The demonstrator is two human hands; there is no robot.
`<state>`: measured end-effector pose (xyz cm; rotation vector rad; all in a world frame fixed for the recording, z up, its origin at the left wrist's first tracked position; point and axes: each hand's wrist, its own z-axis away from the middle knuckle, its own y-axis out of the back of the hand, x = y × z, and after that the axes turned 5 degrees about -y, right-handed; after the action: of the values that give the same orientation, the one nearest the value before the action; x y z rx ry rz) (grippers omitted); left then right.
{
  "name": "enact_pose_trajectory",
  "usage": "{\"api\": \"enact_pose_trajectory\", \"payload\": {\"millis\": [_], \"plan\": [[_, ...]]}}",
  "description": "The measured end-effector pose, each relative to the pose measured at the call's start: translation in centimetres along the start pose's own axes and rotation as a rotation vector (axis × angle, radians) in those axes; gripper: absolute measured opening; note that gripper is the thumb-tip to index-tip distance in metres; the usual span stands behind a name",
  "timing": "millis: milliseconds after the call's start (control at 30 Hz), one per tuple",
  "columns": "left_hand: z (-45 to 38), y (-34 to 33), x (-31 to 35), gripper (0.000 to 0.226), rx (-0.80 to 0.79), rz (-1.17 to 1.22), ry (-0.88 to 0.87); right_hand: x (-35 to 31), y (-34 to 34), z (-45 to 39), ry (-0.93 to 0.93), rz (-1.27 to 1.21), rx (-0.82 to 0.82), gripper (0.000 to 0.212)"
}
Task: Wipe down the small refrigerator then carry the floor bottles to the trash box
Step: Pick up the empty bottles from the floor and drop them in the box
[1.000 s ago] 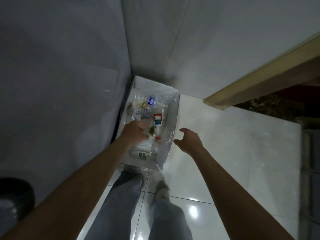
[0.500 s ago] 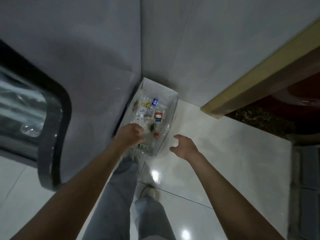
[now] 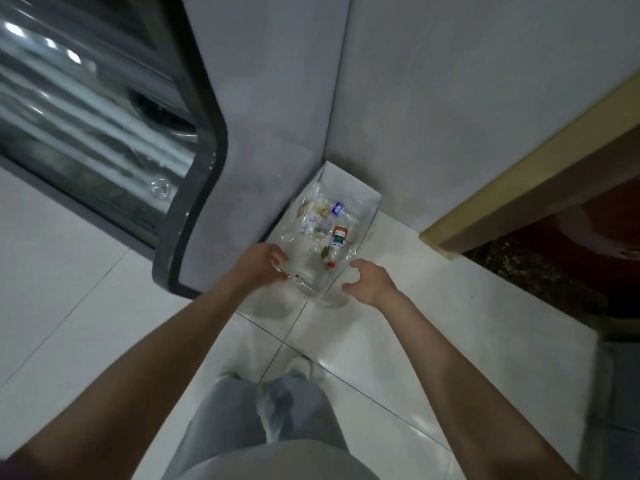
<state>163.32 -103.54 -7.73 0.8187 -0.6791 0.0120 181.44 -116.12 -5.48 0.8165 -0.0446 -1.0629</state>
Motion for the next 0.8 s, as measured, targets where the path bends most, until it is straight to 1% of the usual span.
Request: {"api": "enact_pose_trajectory", "payload": {"millis": [167, 267, 433, 633, 733, 800], "plan": [[4.4, 0.9, -2.8, 0.034, 0.049, 0.045, 0.013, -1.7, -1.7, 2.4, 0.056, 0.063, 0.009, 0.06], [7.6, 1.5, -5.3, 0.035, 0.095, 0.099, 0.069, -2.9, -3.7, 4.2, 0.097, 0.066, -0.012, 0.063], [14.2, 1.9, -9.7, 0.038, 0.199, 0.141, 0.123, -5.5, -7.7, 7.9, 0.197, 0.128, -0.033, 0.059], [23.9, 1.2, -15.5, 0.035, 0.345, 0.204, 0.215, -8.4, -14.0, 13.0, 0.317, 0.343, -0.082, 0.058], [28.5, 0.8, -18.3, 0.034, 0.409, 0.24, 0.266, -10.2, -16.9, 15.6, 0.376, 0.41, -0.1, 0.061], [31.3, 0.8, -20.1, 0.034, 0.453, 0.253, 0.294, -11.4, -18.7, 17.3, 0.428, 0.439, -0.093, 0.06]]}}
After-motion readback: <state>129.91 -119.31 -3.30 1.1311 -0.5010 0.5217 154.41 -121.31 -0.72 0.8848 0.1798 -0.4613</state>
